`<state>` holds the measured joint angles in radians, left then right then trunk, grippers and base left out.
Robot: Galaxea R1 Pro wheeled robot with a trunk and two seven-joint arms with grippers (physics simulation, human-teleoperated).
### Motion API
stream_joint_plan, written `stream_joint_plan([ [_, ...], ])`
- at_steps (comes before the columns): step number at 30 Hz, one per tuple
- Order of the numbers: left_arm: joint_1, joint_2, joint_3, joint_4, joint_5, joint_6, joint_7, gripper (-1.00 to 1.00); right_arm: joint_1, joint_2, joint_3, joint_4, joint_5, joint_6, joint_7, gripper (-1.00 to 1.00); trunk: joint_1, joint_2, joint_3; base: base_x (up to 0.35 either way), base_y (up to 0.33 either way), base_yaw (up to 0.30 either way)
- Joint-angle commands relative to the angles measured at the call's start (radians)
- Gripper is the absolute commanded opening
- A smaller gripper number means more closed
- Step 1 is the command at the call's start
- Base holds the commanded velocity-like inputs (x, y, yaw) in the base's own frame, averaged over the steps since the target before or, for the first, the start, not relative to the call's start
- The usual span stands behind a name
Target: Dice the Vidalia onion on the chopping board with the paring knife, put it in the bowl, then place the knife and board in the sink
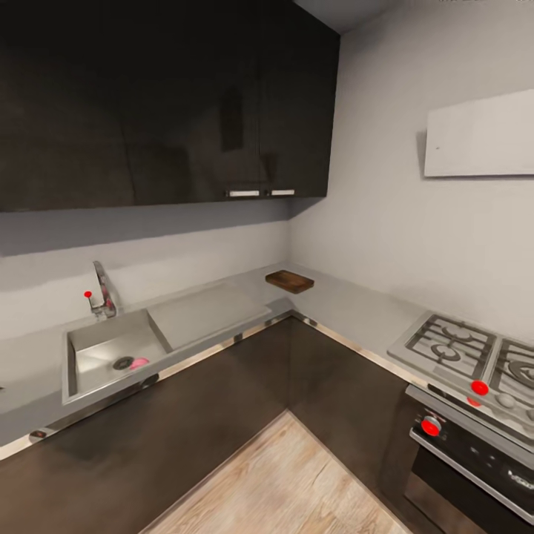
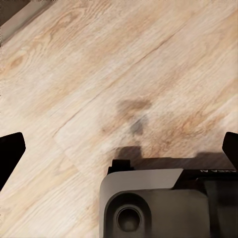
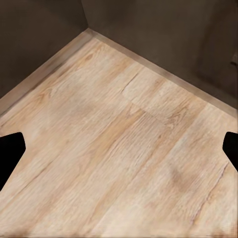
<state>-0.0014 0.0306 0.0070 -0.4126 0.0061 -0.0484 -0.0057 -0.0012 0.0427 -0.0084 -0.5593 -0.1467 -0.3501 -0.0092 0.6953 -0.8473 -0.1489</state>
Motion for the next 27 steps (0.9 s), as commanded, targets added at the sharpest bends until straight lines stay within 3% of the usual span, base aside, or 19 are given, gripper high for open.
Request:
stream_joint_plan([
  [1,0.000,0.000,0.001,-0.001,0.001,-0.002,-0.001,1.00,0.000,0.000,-0.001,0.003,-0.006,-0.002,0.000,1.00,-0.004,0.006,0.002,0.000,0.000,0.000],
  [23,0.000,0.000,0.000,-0.006,0.000,-0.003,0.000,1.00,0.000,0.000,-0.002,0.010,-0.007,-0.003,0.000,1.00,-0.088,0.160,0.071,0.000,0.000,0.000],
  [27,0.000,0.001,-0.001,-0.009,0.000,-0.029,-0.001,1.00,0.000,0.000,-0.002,0.010,-0.006,-0.003,0.001,1.00,-0.103,0.188,0.084,0.000,0.000,0.000],
])
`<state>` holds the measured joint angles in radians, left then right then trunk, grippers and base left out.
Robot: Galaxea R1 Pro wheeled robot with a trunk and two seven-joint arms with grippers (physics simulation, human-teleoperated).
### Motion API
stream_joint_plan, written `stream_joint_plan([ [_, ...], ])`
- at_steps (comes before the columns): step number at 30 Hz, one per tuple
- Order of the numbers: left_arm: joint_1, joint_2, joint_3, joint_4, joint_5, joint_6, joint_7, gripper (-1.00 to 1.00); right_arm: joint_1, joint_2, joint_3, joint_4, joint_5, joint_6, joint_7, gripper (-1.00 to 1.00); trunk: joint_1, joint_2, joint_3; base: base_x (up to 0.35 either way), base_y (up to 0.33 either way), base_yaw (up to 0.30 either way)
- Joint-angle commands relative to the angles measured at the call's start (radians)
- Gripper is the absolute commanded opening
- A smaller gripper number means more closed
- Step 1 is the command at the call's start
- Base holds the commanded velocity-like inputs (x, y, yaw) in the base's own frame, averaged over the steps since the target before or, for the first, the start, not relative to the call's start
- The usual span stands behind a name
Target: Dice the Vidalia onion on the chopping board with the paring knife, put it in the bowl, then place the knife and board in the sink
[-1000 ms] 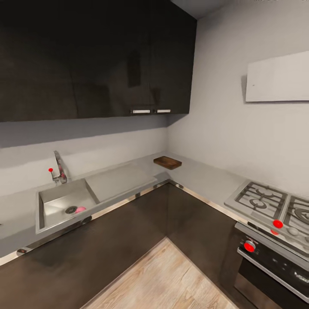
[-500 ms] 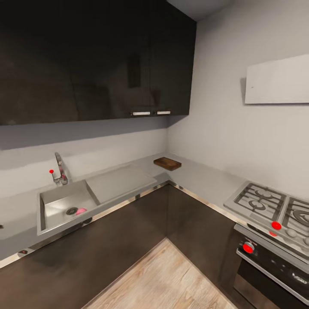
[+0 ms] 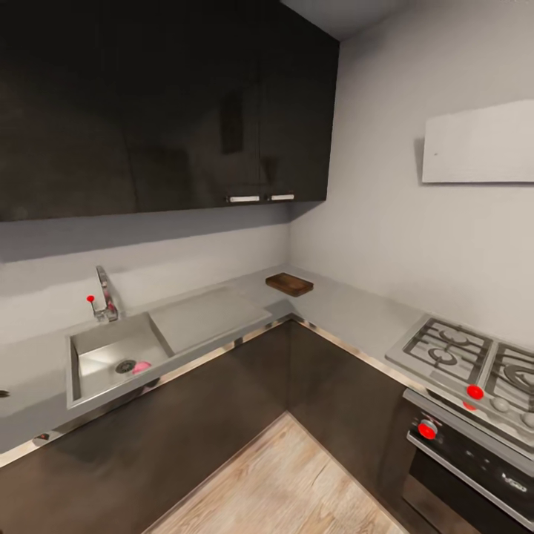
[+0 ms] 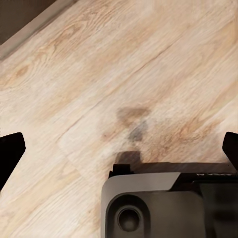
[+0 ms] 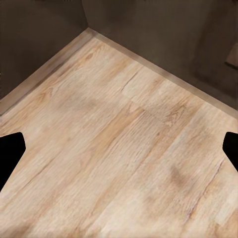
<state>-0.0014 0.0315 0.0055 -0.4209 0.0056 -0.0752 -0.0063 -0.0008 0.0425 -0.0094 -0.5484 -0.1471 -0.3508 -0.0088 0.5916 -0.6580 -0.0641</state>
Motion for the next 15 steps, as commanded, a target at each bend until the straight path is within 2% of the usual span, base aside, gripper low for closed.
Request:
stream_joint_plan([
  [1,0.000,0.000,0.000,-0.002,0.001,-0.008,-0.001,1.00,0.000,0.000,-0.001,-0.001,-0.005,-0.002,0.000,1.00,-0.004,0.006,0.002,0.000,0.000,0.000],
  [6,0.002,0.002,-0.002,-0.059,0.002,-0.017,-0.001,1.00,-0.001,0.000,-0.001,-0.001,-0.005,-0.002,0.000,1.00,-0.023,0.041,0.017,0.000,0.000,0.000],
  [9,0.003,0.003,-0.003,-0.199,0.002,-0.017,0.000,1.00,0.000,0.000,-0.001,-0.001,-0.006,-0.002,0.001,1.00,-0.034,0.062,0.027,0.000,0.000,0.000],
  [10,0.031,0.003,-0.003,-0.368,0.002,-0.017,0.003,1.00,0.000,0.000,-0.001,-0.001,-0.005,-0.002,0.000,1.00,-0.034,0.062,0.027,0.000,0.000,0.000],
  [12,0.062,0.004,-0.003,-0.421,0.002,-0.016,0.004,1.00,-0.001,-0.001,-0.001,-0.001,-0.006,-0.002,0.000,1.00,-0.034,0.062,0.027,0.000,0.000,0.000],
  [13,0.115,0.004,-0.004,-0.492,0.002,-0.016,0.005,1.00,-0.001,-0.001,-0.001,-0.002,-0.006,-0.002,0.000,1.00,-0.034,0.062,0.027,0.000,0.000,0.000],
  [15,0.161,0.004,-0.004,-0.552,0.002,-0.015,0.005,1.00,-0.001,-0.001,-0.001,-0.002,-0.006,-0.002,0.000,1.00,-0.034,0.062,0.027,0.000,0.000,0.000],
])
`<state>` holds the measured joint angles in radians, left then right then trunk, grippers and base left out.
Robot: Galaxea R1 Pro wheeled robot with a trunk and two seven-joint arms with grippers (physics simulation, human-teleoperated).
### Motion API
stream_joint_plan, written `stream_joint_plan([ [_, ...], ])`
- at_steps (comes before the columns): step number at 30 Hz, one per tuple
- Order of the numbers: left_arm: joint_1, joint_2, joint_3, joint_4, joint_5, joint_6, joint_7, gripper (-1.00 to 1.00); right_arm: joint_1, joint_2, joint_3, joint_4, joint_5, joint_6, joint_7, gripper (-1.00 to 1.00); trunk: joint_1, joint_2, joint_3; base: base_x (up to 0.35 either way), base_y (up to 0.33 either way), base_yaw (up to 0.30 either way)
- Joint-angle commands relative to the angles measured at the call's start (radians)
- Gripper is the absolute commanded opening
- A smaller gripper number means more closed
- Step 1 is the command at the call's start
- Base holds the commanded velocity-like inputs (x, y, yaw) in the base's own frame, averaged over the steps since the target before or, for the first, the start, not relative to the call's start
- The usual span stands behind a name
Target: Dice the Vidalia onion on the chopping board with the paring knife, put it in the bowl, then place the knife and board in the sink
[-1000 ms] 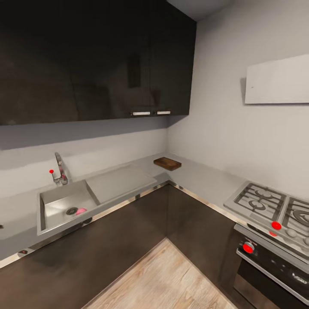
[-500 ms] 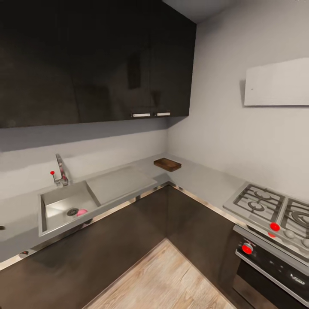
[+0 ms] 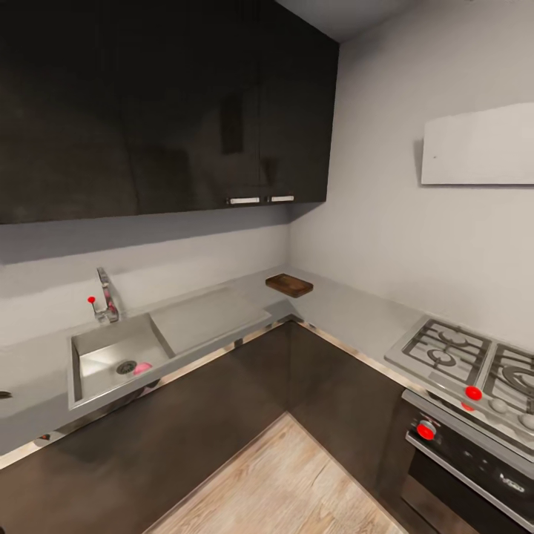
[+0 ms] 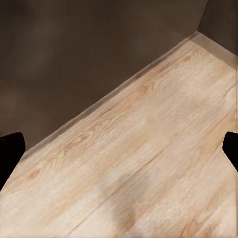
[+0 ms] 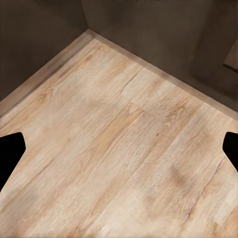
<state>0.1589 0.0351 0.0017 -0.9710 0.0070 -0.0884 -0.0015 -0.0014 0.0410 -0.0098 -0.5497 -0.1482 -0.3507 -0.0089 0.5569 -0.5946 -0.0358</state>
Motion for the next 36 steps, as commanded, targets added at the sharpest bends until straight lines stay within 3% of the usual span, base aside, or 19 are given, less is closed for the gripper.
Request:
stream_joint_plan([
  [1,0.039,0.000,0.001,-0.043,0.000,-0.001,0.000,1.00,0.000,0.000,-0.001,-0.001,-0.005,-0.002,0.000,1.00,0.000,-0.001,-0.001,0.000,0.000,0.000],
  [4,0.142,0.000,0.000,-0.142,-0.002,-0.001,0.000,1.00,0.000,-0.001,-0.001,-0.001,-0.005,-0.002,0.000,1.00,0.000,-0.001,-0.001,0.000,0.000,0.000],
  [10,0.237,0.000,0.000,-0.261,-0.001,0.004,0.001,1.00,0.001,-0.001,-0.001,-0.001,-0.005,-0.003,0.000,1.00,0.000,-0.001,-0.001,0.000,0.000,0.000],
  [20,0.254,-0.001,0.001,-0.205,0.004,0.007,0.001,1.00,0.000,-0.001,0.000,-0.001,-0.003,-0.005,0.001,1.00,0.000,-0.001,-0.001,0.016,0.000,0.000],
  [36,0.254,-0.004,0.003,-0.151,0.005,0.009,0.003,1.00,0.000,-0.004,0.009,0.000,0.006,-0.013,0.003,1.00,0.000,-0.001,-0.001,0.321,0.000,0.000],
])
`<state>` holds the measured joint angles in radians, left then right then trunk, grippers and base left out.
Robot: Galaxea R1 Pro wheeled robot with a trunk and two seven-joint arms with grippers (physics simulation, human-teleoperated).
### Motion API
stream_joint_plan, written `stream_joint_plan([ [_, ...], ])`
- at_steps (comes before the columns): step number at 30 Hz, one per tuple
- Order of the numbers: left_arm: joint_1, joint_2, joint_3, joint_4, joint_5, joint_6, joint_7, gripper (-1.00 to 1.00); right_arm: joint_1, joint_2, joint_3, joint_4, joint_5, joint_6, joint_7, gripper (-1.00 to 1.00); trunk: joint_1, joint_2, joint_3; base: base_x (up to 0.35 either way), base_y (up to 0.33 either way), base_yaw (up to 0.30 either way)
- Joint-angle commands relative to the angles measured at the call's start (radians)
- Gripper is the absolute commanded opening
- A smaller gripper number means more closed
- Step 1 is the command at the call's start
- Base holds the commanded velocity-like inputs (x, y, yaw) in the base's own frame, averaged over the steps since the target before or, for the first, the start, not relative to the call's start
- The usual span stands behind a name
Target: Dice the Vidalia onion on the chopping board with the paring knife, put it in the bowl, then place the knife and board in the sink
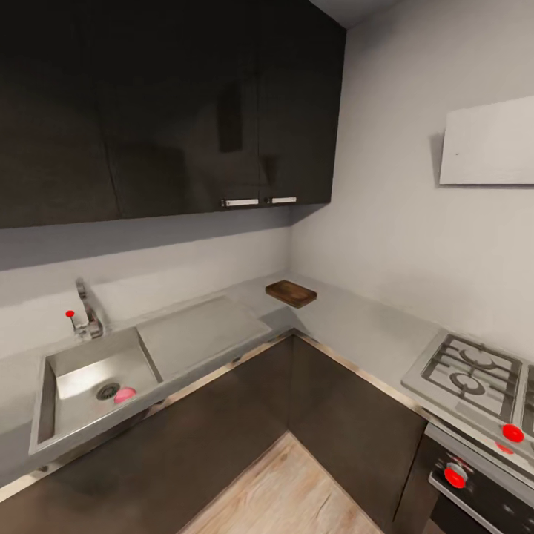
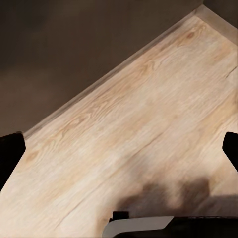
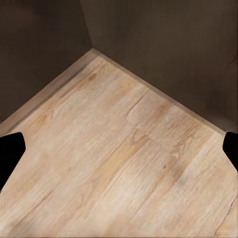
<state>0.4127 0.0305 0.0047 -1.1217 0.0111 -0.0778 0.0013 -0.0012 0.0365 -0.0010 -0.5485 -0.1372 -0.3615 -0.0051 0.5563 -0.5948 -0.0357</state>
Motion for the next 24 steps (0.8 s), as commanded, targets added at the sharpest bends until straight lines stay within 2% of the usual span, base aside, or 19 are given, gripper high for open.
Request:
stream_joint_plan([
  [1,0.000,0.000,0.000,0.000,0.001,-0.002,0.000,1.00,0.000,0.000,0.000,-0.001,-0.005,-0.002,-0.001,1.00,0.001,-0.001,-0.001,0.347,0.000,0.000],
  [8,0.000,0.000,0.000,0.024,0.001,-0.002,0.000,1.00,0.000,0.001,0.001,-0.001,-0.006,-0.002,0.002,1.00,0.001,-0.001,-0.001,0.206,0.000,0.000],
  [15,-0.001,-0.004,0.004,0.138,0.000,-0.004,-0.001,1.00,0.000,0.003,-0.001,0.001,-0.007,-0.001,0.001,1.00,0.001,-0.001,-0.001,0.005,0.000,0.000],
  [24,-0.001,-0.007,0.003,0.159,0.001,-0.004,-0.001,1.00,0.000,0.003,-0.002,0.001,-0.008,-0.001,0.001,1.00,0.001,-0.001,-0.001,0.000,0.000,0.000],
])
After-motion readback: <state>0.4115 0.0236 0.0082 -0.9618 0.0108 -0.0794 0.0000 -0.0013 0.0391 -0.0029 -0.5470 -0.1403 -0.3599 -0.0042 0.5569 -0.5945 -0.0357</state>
